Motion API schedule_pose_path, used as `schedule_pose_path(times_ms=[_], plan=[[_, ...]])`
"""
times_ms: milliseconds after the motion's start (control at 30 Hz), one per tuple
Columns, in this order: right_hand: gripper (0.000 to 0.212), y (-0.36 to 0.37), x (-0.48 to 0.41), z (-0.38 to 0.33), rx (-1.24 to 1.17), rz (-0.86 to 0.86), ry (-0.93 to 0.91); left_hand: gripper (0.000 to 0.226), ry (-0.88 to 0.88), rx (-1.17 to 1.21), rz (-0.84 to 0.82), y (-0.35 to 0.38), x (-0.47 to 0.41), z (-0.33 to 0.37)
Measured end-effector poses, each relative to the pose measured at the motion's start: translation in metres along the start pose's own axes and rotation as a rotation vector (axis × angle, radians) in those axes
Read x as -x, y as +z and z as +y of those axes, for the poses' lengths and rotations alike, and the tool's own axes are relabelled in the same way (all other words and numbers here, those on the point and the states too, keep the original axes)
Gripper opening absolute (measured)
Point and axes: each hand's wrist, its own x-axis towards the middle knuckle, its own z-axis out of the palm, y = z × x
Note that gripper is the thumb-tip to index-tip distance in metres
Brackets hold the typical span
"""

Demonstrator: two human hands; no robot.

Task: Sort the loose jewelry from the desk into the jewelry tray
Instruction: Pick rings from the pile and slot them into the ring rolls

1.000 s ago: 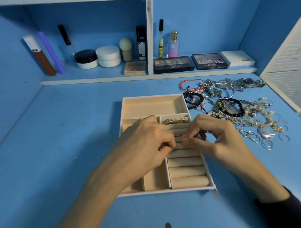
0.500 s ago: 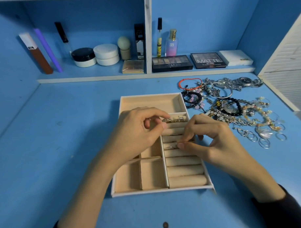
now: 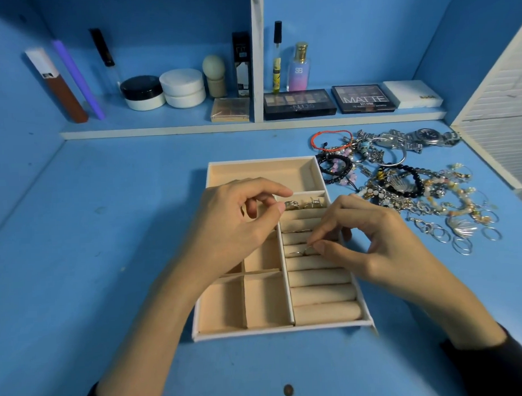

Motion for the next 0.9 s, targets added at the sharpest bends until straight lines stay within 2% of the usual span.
schedule_pose_path(times_ms=[533, 633, 800, 900], plan=[[0.006, 0.001, 0.000, 0.001, 0.001, -0.011, -0.006, 0.017, 0.012, -0.005, -0.008, 0.000, 0.000, -0.002], [0.004, -0.002, 0.000, 0.000, -0.098, -0.015, 0.032, 0.016, 0.003, 0.009, -0.006, 0.002, -0.001, 0.000], [0.006, -0.011, 0.002, -0.002, -0.319, 0.105, 0.108, 0.017, 0.019, 0.001, -0.032, 0.011, -0.003, 0.009], [0.006, -0.024, 0.010, 0.007, -0.328, 0.203, 0.157, 0.015, 0.043, -0.056, -0.070, 0.025, -0.008, 0.024]])
